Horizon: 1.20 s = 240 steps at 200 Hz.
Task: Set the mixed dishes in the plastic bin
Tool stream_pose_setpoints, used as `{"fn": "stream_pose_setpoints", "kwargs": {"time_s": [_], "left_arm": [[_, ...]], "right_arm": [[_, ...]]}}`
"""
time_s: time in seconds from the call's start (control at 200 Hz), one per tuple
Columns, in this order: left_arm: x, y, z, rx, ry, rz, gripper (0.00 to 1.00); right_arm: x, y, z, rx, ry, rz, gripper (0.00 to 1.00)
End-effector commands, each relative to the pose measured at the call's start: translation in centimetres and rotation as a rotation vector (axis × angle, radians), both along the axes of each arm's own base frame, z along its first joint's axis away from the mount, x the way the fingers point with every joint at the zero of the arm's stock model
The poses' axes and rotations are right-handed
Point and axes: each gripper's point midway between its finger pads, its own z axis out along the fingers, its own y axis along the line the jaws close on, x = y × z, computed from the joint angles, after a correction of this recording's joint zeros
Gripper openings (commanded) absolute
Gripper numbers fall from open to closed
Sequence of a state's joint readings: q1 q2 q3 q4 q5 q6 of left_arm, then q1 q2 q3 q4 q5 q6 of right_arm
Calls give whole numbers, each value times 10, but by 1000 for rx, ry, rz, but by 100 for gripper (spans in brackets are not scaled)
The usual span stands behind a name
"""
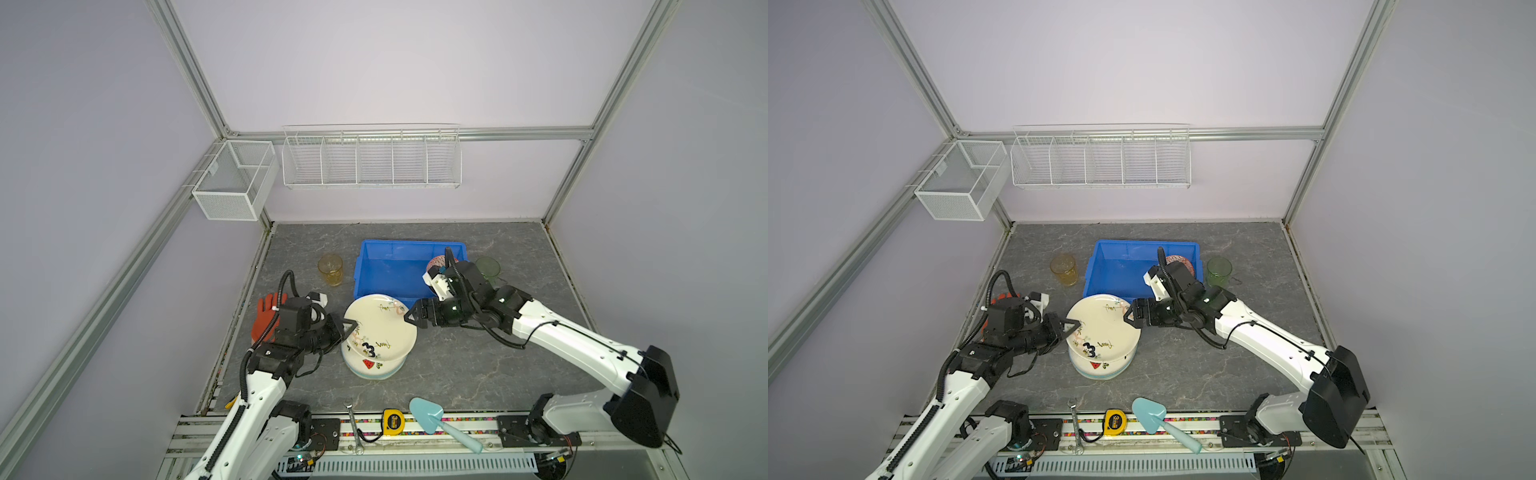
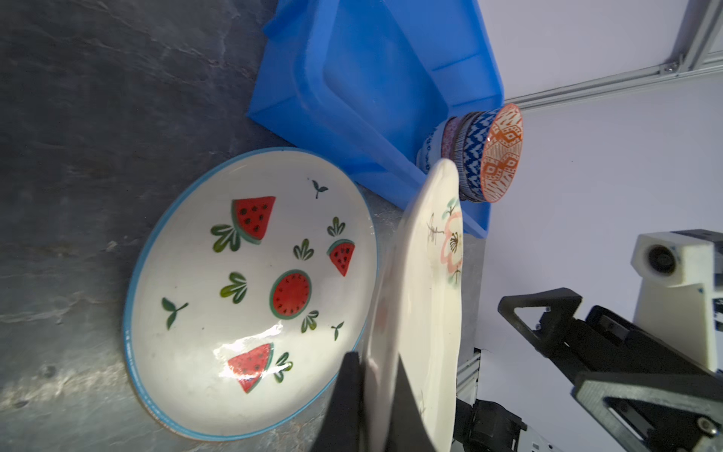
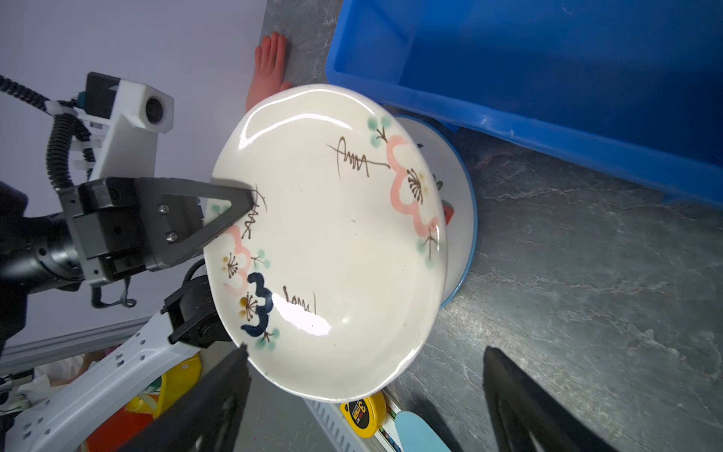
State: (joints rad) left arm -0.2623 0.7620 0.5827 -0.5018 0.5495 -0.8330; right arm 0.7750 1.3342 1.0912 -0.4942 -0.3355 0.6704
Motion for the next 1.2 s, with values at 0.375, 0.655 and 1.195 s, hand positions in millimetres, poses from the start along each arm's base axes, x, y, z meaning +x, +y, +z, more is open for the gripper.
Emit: {"fn": "stream_pose_setpoints", "kwargs": {"time_s": [0.375, 0.655, 1.195], "left_arm": [[26, -41, 102, -223, -325, -188, 0], [22, -62, 109, -239, -356, -236, 0], [26, -71, 97, -251, -324, -228, 0]], "right_arm": [[-2, -29, 30, 262, 44, -83, 99], [3, -24, 38, 335, 46, -98, 88], [22, -17, 49, 362, 16, -123, 44]]}}
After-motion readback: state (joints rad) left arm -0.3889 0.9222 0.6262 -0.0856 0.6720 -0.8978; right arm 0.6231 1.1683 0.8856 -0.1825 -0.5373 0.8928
